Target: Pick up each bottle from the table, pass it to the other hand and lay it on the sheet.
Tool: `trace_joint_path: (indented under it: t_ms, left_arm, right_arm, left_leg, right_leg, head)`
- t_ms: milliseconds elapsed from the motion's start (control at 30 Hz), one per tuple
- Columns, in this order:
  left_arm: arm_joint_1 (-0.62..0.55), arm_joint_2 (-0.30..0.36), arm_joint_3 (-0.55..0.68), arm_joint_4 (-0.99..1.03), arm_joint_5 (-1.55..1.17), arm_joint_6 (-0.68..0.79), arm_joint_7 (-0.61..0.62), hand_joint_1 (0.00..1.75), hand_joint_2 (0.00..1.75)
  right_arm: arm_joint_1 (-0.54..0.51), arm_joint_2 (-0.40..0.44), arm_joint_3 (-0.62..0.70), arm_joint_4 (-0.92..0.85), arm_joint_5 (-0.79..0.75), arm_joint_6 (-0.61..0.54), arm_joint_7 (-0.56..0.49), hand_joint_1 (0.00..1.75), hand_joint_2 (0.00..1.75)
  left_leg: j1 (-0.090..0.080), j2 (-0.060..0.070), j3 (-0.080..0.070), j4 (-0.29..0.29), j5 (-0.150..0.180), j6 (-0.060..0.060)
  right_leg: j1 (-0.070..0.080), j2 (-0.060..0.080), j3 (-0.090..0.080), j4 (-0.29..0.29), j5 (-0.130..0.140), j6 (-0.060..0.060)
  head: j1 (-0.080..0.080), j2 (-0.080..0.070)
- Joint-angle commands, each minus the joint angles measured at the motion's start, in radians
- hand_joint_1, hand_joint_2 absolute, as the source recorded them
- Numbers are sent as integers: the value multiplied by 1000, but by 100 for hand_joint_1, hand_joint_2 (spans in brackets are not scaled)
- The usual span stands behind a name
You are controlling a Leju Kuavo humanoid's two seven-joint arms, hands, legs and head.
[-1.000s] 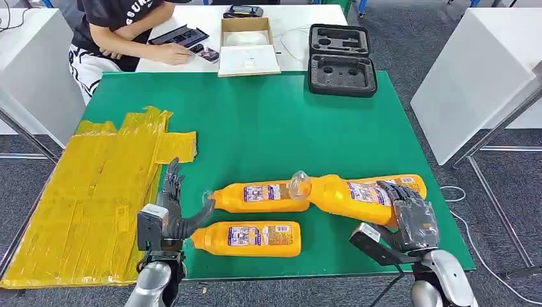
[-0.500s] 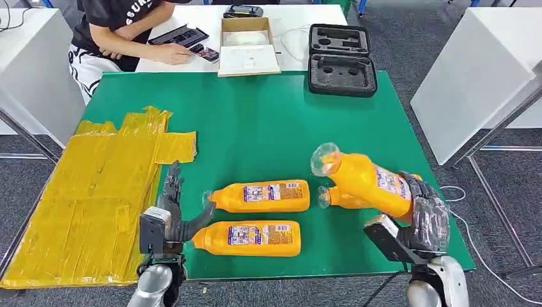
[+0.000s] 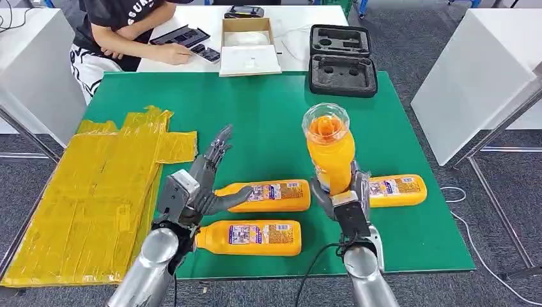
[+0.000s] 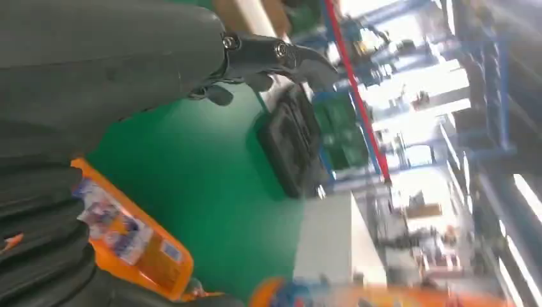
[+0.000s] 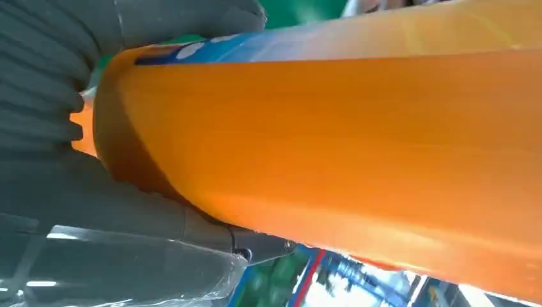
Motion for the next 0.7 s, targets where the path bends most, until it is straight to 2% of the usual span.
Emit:
trace_joint_path:
  t_ms: [33,133,433,500,567,700]
  left_arm:
    - [-141,77,-87,11,84,-66,48,0,175]
    - [-151,88,-105,-1,134,-121,58,0,175]
    - [-169,77,-130,14,131,-121,57,0,175]
    - [-166,79,-134,17,132,-118,56,0,175]
    - [-156,80,-133,14,133,-112,51,0,175]
    - [-144,76,-138,6,125,-99,41,0,175]
  right_arm:
    - [-137,-15,139,137,-36,20,-11,175,175]
    - [-146,-25,160,152,-46,24,-21,175,175]
    - [-171,-38,173,182,-52,44,-21,175,175]
    - [-172,-43,195,190,-43,65,-14,175,175]
    - [-171,-46,208,201,-37,88,-4,175,175]
    - [-189,-42,223,233,-30,122,14,175,175]
  left_leg:
    - [1,4,2,1,-2,-2]
    - [1,3,3,1,-2,-3]
    - [1,2,1,0,-1,-2]
    - [2,4,5,2,-4,-5]
    - [1,2,1,0,-1,-2]
    - [1,3,3,0,-3,-4]
  right_leg:
    - [1,2,1,0,0,-1]
    - [1,2,2,-1,-1,-1]
    - [1,0,0,-1,0,-1]
    - [2,1,6,0,-3,-2]
    - [1,0,1,-1,0,-1]
    - [1,1,3,-1,-1,-1]
  head:
    - [-1,0]
    - [0,0]
    - [0,0]
    - [0,0]
    - [0,0]
    - [0,0]
